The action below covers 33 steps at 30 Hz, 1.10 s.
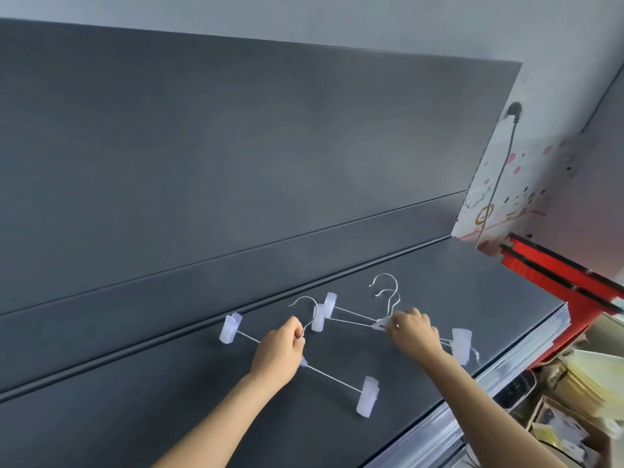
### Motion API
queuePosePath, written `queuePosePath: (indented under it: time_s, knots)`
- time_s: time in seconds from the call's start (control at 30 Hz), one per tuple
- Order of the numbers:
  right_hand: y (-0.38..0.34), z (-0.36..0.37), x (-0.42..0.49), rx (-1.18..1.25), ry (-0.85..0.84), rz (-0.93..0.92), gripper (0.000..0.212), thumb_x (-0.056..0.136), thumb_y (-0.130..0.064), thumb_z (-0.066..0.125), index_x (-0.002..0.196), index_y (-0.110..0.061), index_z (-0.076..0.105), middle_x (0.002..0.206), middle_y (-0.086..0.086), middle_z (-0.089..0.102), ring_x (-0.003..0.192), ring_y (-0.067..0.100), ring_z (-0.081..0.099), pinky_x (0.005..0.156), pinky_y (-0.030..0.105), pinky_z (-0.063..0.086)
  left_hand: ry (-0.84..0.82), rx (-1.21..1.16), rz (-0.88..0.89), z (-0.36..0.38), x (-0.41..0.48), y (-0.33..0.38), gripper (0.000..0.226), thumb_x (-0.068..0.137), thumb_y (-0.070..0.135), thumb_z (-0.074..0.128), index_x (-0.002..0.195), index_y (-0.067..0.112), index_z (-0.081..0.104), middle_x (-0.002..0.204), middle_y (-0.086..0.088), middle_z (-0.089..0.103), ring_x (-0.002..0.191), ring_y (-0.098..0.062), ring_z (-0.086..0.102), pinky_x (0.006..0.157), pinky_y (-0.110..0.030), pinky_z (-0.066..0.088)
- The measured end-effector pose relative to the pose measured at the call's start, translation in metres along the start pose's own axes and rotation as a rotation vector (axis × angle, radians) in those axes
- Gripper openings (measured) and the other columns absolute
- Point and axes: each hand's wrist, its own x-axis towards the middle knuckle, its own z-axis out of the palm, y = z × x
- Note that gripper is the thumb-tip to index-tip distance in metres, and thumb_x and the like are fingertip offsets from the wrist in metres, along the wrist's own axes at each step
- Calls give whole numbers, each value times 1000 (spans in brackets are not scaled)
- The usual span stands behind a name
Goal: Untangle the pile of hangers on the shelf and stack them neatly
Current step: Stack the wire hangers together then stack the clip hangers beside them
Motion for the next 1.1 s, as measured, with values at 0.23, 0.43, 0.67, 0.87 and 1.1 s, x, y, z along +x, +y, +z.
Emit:
queuePosePath:
  time_s: [0.23, 0.43, 0.67, 0.87, 1.1]
  knots:
    - [-5, 19, -10, 115, 11, -94, 23, 90, -38, 48, 91, -17, 40, 109, 8, 58, 105, 30, 52, 82, 38, 38, 22, -19, -48, 3, -3, -1, 24, 90, 11, 38, 70, 25, 34, 52, 4, 59, 69, -16, 68, 64, -33, 47]
    - [-24, 34, -45, 367, -52, -275, 23, 90, -34, 52, 76, -27, 34, 97, 2, 58, 87, 20, 50, 71, 34, 41, 115, -4, -74, -11, -24, -5, 25, 90, 10, 39, 69, 23, 34, 49, 3, 57, 63, -16, 65, 57, -32, 40]
    - [-51, 28, -64, 469, -185, -481, 23, 80, -39, 60, 68, -27, 45, 101, -7, 68, 93, 16, 63, 82, 42, 52, 292, -50, -129, -43, -78, -22, 12, 90, 12, 42, 80, 15, 46, 52, 6, 63, 54, -5, 61, 57, -33, 45]
    - [-88, 37, -87, 448, -267, -637, 26, 83, -36, 60, 66, -22, 45, 101, -6, 69, 94, 13, 63, 84, 38, 52, 432, -45, -223, -74, -139, -44, 12, 90, 12, 42, 79, 17, 45, 51, 6, 60, 65, -29, 64, 64, -44, 51]
    - [-145, 48, -136, 461, -377, -775, 30, 85, -28, 62, 65, -15, 43, 101, -12, 68, 96, 10, 64, 86, 35, 51, 568, -57, -320, -108, -207, -76, 12, 89, 11, 41, 79, 14, 45, 57, -4, 63, 67, -33, 62, 55, -32, 38]
